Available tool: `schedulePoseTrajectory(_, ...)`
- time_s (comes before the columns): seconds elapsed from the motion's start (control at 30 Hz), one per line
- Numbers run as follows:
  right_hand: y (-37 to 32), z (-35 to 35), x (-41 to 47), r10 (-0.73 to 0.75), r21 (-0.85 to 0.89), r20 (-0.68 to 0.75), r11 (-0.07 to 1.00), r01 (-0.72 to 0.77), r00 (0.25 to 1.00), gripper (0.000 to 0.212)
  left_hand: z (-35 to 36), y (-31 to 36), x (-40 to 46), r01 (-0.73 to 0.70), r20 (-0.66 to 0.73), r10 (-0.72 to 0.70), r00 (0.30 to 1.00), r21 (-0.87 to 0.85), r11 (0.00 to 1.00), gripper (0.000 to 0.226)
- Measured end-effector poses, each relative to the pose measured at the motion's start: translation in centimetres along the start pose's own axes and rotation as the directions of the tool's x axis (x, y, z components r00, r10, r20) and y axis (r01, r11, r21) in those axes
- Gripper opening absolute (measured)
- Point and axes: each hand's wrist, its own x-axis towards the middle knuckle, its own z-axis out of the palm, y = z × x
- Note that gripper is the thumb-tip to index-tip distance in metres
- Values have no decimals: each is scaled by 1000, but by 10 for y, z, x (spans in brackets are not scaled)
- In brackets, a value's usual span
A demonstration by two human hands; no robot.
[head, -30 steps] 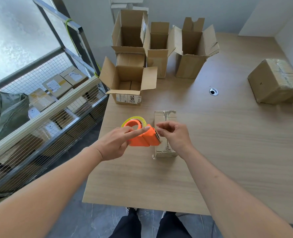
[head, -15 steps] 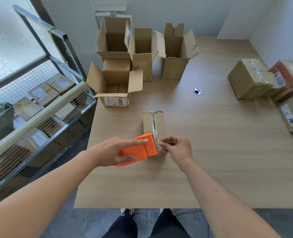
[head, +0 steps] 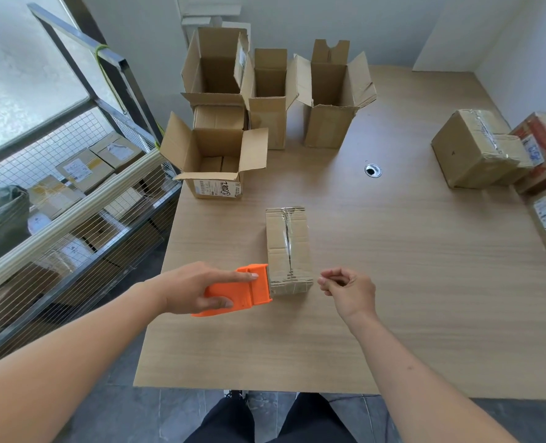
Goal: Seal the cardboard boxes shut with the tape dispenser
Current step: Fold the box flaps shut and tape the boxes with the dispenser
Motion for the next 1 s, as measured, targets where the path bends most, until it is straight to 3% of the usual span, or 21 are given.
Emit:
schedulePoseTrajectory(0.3, 10, 6, 11, 49, 43, 37, 998, -50, 998, 16, -1, -13, 15, 56, 56, -59, 997, 40, 998, 66)
schedulePoseTrajectory(0.67, 15, 8, 30, 87, 35, 224, 995, -97, 971, 36, 3, -25, 34, 91, 65, -94, 993, 60, 994, 67)
schedulePoseTrajectory(0.8, 18, 7, 36, 91, -68, 291, 995, -75, 952, 35, -3, -26, 42, 91, 101, -101, 990, 97, 991, 69)
schedulePoseTrajectory(1.0, 21, 0, 36, 86, -265, 245, 964, -19, 966, 24, -5, -25, 43, 100, 127, -113, 985, 105, 989, 69)
